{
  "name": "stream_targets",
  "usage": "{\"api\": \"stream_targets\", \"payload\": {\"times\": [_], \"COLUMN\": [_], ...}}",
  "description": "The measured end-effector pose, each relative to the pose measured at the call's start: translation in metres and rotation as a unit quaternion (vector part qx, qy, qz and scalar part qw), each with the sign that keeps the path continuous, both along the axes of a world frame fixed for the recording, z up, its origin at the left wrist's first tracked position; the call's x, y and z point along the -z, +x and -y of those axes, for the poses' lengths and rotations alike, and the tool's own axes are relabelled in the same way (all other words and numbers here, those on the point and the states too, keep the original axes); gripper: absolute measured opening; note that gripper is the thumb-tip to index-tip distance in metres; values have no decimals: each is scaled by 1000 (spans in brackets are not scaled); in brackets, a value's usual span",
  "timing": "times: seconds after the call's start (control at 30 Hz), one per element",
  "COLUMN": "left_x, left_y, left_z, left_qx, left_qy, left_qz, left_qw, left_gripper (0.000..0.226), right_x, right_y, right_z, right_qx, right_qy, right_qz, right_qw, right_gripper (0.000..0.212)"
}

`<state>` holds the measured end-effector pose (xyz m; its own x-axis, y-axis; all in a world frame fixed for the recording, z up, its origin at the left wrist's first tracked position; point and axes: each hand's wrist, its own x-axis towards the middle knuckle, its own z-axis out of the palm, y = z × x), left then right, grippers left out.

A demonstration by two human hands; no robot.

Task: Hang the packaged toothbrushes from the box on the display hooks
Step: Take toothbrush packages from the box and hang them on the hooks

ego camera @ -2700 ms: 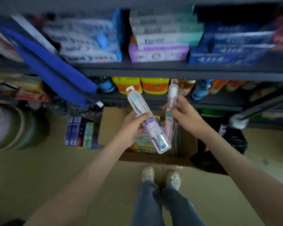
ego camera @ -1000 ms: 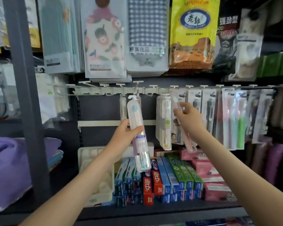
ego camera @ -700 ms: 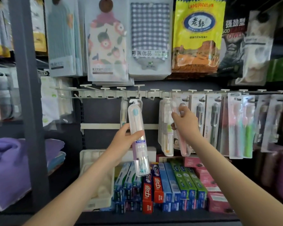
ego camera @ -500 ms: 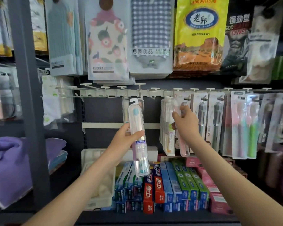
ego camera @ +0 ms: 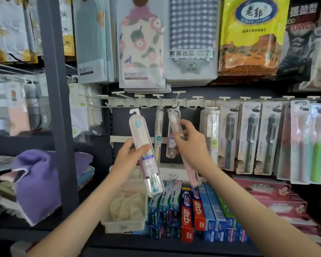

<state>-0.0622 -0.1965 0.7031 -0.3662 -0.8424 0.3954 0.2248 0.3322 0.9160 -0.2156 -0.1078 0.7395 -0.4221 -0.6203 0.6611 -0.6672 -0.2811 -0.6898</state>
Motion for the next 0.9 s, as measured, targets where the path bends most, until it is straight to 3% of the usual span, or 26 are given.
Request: {"api": "stream_targets", "payload": {"times": [0.3,0.47,0.67,0.9], "left_x": [4,7,11,14], "left_y": [38,48,58,64], "left_z": [25,29,25,16], "left_qx": [-14,-2,27,51], "left_qy": [4,-2,-20,-34], "left_qz": [-44,-28,-12,19], "left_qw": [999,1000,999,998], "left_gripper": [18,23,21,22], "right_x": [-11,-12,-4,2], "right_y": [31,29,31,27], "right_z": [40,52,78,96], "right_qx": [7,28,88,153], "right_qy": [-12,10,44,122], "right_qz": [31,37,-15,-59], "right_qw": [999,999,995,979], "right_gripper": [39,25,32,54]}}
